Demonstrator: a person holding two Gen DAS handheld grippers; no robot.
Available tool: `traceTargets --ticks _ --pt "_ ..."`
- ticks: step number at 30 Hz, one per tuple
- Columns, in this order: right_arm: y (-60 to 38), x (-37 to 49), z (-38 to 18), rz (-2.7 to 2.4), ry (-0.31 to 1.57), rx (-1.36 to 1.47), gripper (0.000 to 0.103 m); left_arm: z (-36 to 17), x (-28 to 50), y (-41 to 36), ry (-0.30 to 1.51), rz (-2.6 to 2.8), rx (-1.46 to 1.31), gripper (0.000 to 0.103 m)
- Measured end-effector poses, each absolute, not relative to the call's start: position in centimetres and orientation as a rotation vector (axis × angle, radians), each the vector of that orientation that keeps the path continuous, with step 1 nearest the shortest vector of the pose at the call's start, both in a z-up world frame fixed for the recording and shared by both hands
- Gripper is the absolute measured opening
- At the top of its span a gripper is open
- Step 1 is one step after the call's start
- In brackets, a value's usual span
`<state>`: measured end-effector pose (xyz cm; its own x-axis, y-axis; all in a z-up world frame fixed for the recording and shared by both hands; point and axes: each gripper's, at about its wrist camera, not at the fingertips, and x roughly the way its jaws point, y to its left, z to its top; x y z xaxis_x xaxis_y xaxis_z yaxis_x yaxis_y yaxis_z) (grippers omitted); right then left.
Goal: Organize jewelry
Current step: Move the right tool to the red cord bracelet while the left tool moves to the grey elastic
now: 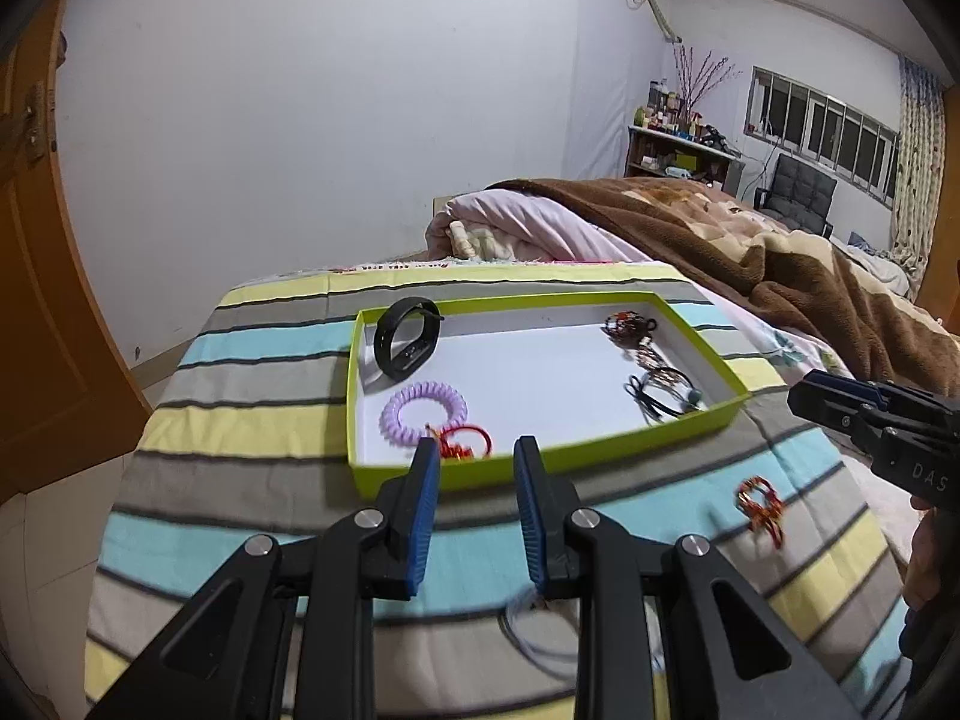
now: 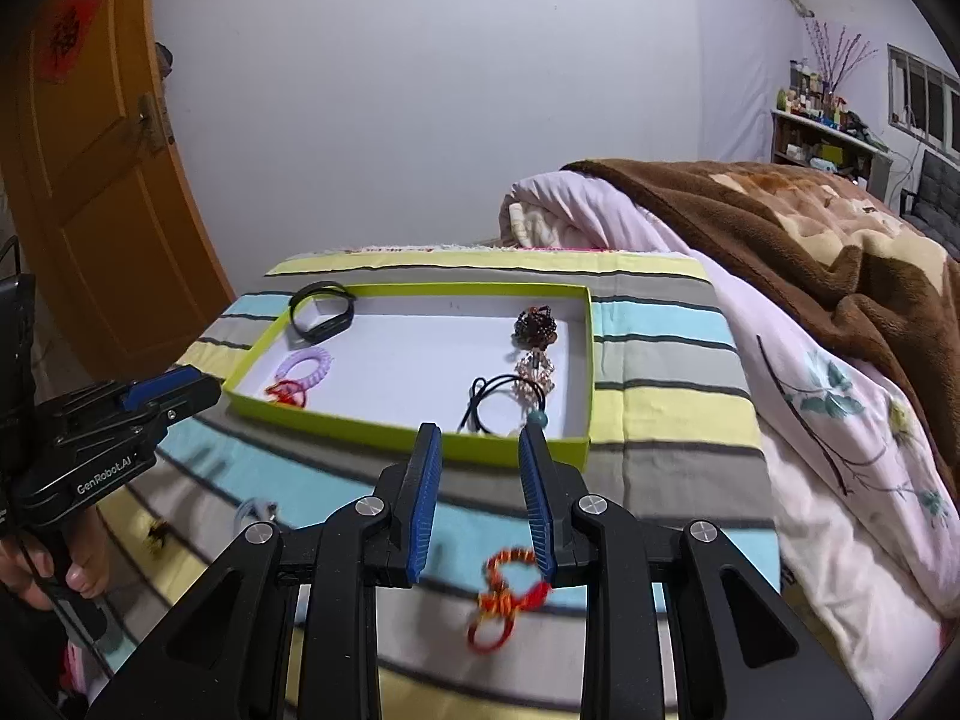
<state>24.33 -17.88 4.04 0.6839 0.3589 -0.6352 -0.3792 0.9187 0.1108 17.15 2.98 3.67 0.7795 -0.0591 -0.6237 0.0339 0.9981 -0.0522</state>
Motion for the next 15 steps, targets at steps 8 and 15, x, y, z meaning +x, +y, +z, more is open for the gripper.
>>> traceTargets --ticks 8,15 --pt "-19.1 19.3 4.7 0.410 0.667 -0.026 0.027 4.1 12.4 2.2 0.656 -0.049 -0.044 0.027" --pt "-20.0 15.5 4.3 0.412 0.656 -0.026 0.027 3.9 9.0 1.7 0.650 -0.063 -0.052 0.027"
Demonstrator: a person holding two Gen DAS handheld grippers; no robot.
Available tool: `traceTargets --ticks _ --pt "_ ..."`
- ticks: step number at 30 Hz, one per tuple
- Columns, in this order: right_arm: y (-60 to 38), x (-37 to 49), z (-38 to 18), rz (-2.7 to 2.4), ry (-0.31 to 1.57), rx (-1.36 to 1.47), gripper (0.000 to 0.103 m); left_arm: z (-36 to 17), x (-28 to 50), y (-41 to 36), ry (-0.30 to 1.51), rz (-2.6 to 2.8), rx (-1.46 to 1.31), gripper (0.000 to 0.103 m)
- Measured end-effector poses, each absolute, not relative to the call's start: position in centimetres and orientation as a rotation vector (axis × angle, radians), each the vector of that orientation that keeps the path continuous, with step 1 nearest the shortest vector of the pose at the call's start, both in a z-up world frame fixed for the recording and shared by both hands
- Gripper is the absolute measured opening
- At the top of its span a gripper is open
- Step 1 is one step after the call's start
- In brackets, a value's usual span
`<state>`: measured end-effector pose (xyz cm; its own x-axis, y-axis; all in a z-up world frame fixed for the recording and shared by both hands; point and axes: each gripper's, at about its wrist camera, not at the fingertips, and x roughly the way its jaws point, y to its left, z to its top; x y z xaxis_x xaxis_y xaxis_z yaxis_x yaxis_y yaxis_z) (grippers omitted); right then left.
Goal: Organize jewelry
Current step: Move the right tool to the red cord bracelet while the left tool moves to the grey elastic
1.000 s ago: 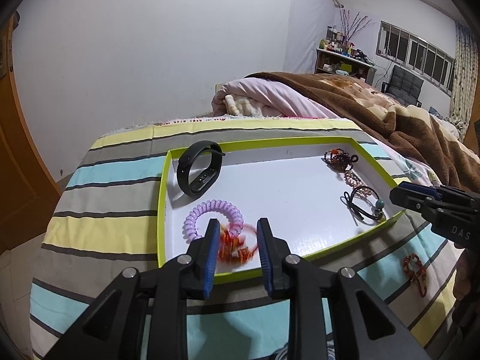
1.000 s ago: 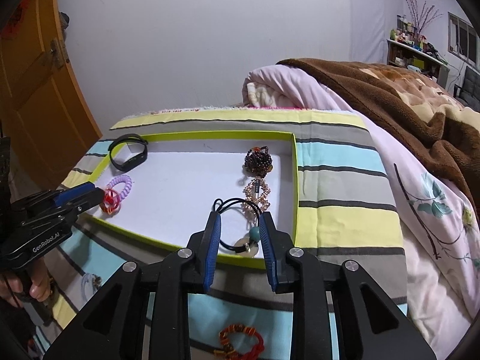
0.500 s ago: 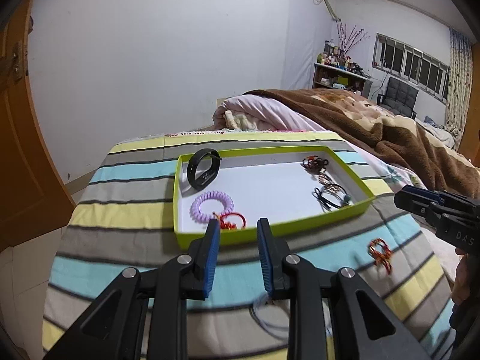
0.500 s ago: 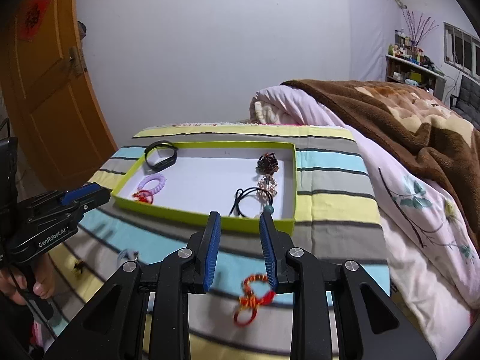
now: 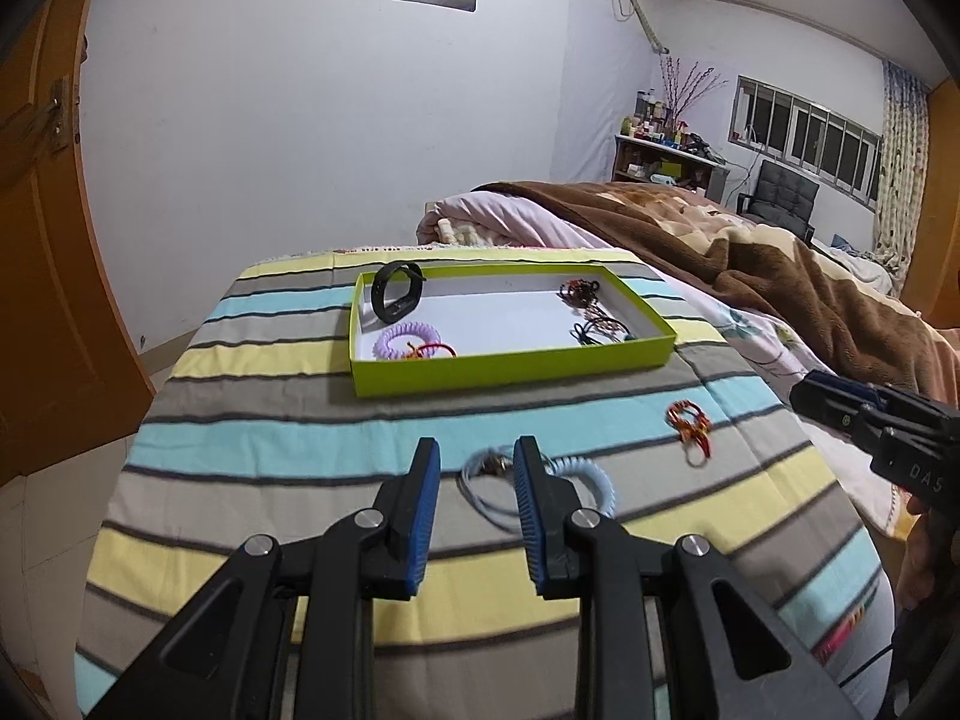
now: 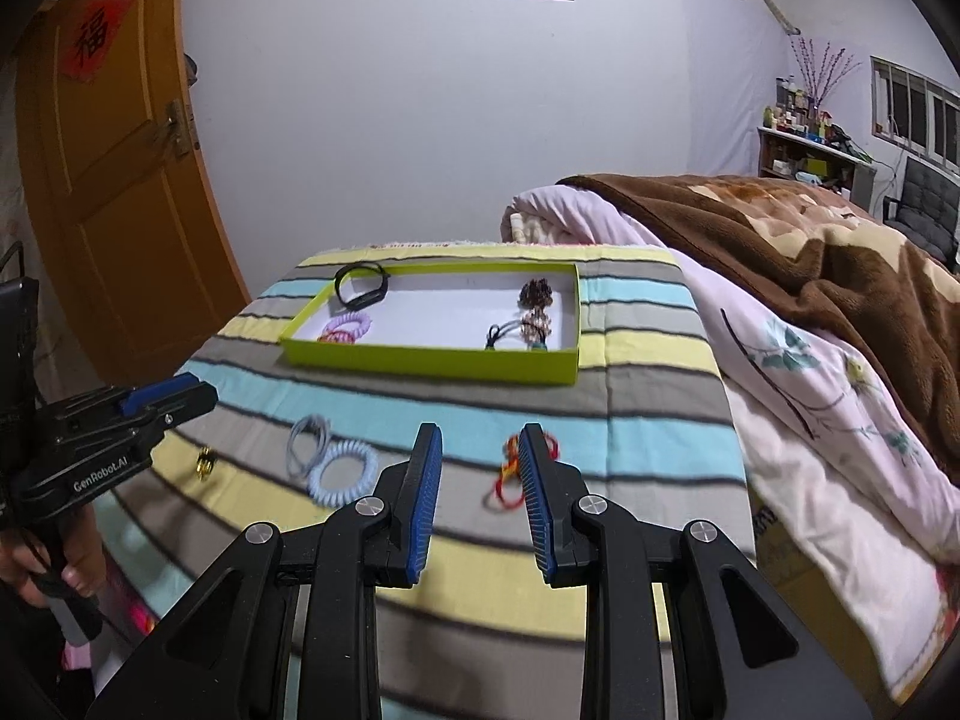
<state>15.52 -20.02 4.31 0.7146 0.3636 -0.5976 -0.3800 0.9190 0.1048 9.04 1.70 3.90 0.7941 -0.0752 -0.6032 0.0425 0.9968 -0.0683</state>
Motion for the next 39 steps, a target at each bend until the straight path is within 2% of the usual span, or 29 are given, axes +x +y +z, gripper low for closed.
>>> traceTargets --ticks 17,39 --pt "-21.1 12.5 2.8 0.422 0.692 0.017 0.027 2.7 4.8 2.0 0.659 -0.053 -0.099 0.027" --pt "-20.2 17.1 0.3 0.383 0.775 0.031 0.027 0.7 9.0 1.9 0.723 -0.059 -0.093 0.027"
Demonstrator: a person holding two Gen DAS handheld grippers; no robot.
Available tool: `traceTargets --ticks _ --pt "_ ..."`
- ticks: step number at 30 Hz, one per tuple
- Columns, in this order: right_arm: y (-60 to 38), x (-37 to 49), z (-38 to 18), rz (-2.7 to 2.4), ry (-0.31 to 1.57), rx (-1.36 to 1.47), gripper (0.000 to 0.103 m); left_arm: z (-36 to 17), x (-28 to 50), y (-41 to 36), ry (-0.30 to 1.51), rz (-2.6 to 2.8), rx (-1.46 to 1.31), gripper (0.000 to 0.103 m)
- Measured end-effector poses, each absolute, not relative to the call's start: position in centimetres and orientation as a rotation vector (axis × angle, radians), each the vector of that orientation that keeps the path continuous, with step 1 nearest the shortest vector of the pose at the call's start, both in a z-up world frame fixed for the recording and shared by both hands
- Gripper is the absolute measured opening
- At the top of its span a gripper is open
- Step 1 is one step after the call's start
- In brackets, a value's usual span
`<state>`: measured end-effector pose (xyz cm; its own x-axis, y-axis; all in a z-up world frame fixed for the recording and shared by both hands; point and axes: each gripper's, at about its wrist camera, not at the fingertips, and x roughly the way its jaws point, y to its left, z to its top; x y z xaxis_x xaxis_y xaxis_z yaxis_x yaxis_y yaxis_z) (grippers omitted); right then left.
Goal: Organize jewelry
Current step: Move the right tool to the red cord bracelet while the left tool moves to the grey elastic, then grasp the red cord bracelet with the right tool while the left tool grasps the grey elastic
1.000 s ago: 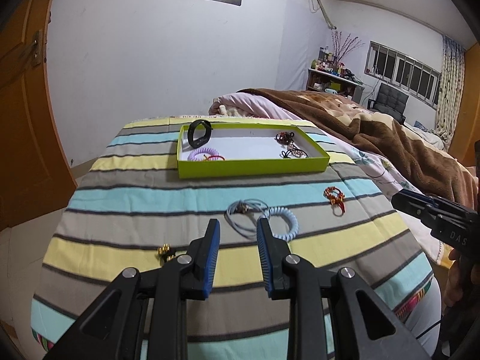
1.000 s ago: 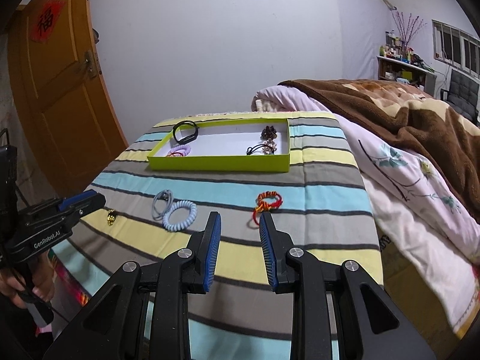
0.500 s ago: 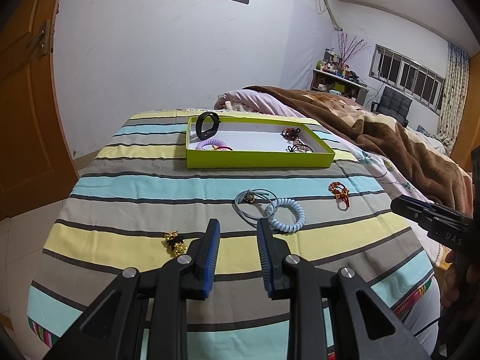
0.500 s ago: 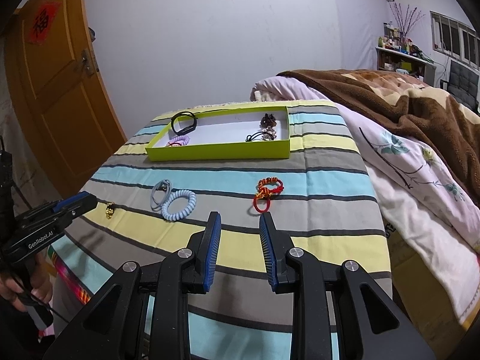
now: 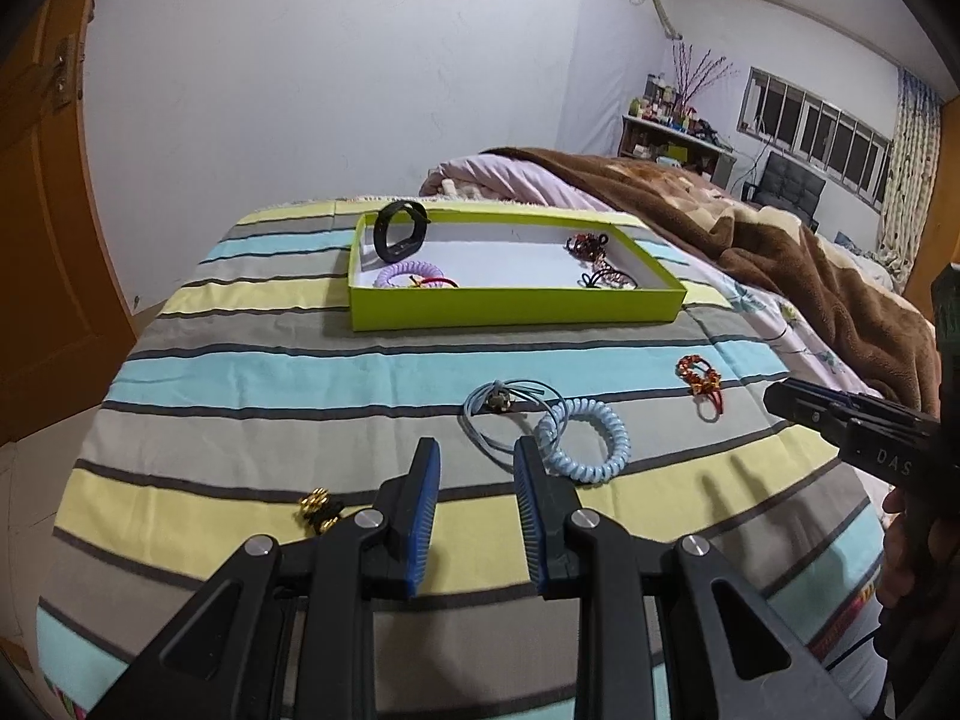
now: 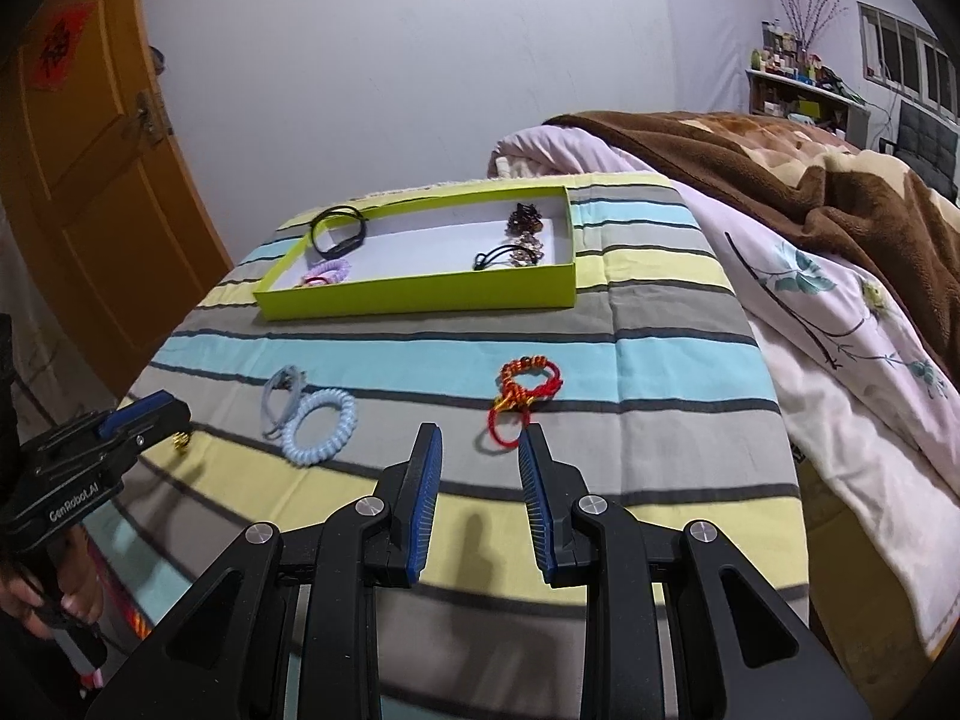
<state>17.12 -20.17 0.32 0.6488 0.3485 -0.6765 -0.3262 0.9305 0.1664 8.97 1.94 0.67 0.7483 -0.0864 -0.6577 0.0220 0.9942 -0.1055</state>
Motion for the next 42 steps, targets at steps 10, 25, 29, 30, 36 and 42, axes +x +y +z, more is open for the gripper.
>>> traceTargets --ticks 10,25,29,30,36,42 --pt "-19.5 20.2 -1.5 0.342 0.840 0.030 0.027 -1.0 12.5 1.4 0.788 -0.059 -0.070 0.027" --pt "-19.1 23.0 -2.6 0.321 0.896 0.025 0.027 -2.2 15.0 1.3 0.851 -0.043 -0.064 0.027" --pt "-18.9 23.6 -2.3 0.333 0.889 0.025 0.027 -2.2 15.3 1.3 0.850 -0.044 -0.065 0.027" --pt "-18.8 23.9 -2.4 0.332 0.892 0.028 0.027 -2.3 15.4 1.3 0.853 -0.044 -0.064 0.027" --pt "-19.1 24.9 -3.1 0.299 0.904 0.034 0.027 -2.6 15.8 1.5 0.873 -0.033 -0.072 0.025" --pt "-19.2 25.1 -3.0 0.293 0.895 0.028 0.018 -2.6 15.8 1.3 0.870 -0.043 -0.065 0.009"
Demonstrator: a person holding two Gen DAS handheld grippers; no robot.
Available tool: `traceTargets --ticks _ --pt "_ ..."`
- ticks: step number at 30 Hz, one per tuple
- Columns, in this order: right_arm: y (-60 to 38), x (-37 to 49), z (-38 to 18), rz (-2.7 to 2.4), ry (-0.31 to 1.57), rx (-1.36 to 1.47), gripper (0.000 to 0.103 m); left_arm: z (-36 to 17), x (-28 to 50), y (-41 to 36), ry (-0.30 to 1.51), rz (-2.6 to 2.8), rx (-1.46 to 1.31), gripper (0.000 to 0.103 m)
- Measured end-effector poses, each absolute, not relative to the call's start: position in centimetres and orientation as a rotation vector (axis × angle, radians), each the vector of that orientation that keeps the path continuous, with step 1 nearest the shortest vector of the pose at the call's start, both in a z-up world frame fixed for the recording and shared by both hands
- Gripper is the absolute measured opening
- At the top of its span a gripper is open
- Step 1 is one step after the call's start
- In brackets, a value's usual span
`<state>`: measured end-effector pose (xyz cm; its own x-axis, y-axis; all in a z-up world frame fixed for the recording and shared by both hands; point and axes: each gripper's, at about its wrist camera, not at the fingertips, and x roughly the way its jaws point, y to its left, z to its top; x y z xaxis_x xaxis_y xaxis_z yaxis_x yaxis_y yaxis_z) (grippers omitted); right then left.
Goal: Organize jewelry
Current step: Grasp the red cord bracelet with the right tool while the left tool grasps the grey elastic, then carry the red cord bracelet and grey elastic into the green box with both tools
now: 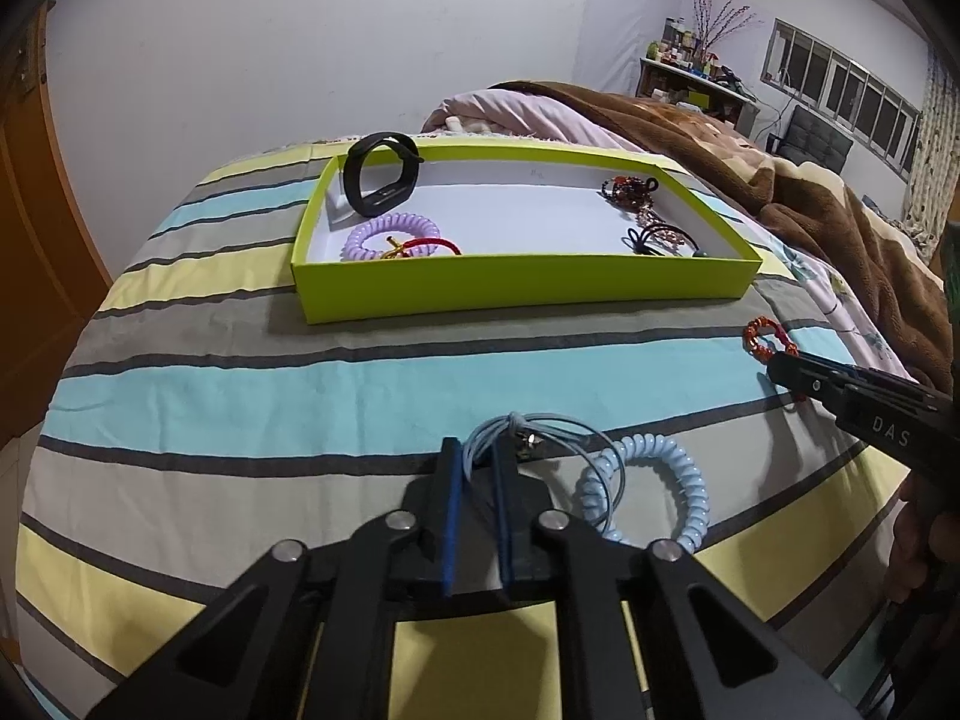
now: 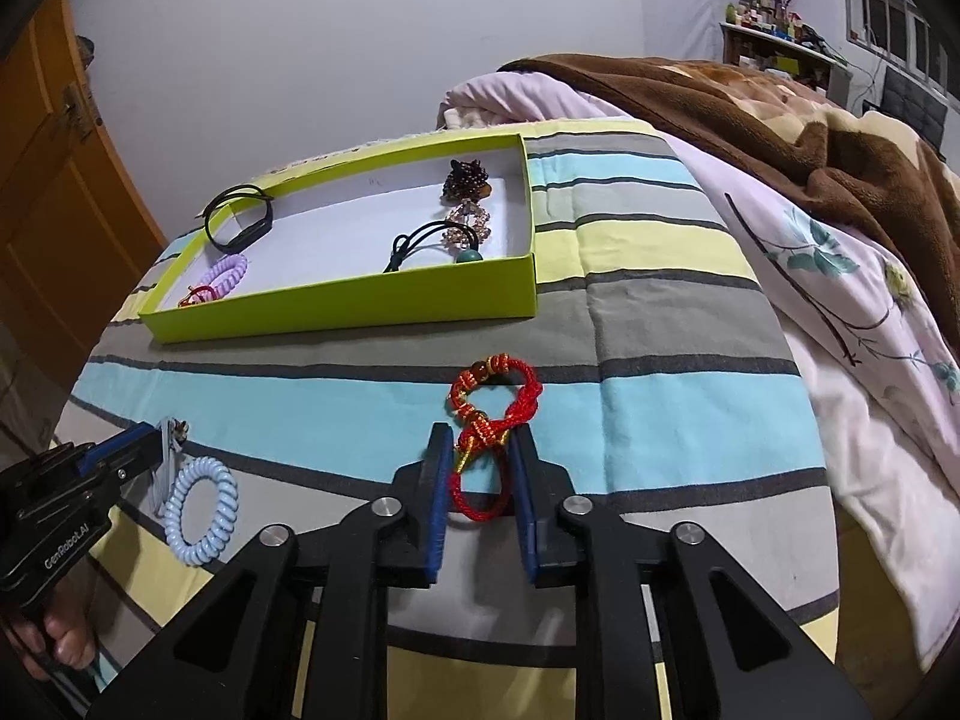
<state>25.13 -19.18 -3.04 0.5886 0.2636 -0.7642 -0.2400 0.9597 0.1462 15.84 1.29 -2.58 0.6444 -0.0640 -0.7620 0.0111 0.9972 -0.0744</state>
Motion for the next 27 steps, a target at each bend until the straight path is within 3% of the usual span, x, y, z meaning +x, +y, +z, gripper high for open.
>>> traceTargets --ticks 4,27 --pt "-19.3 24.8 -2.8 0.297 0.878 0.031 0.015 -2.4 15.7 1.1 0.860 -0.055 -0.058 0.003" --pt "-20.6 18.4 2.5 0.356 0.737 0.051 0.015 2.7 10.1 0.9 0.709 -0.085 -0.044 0.003"
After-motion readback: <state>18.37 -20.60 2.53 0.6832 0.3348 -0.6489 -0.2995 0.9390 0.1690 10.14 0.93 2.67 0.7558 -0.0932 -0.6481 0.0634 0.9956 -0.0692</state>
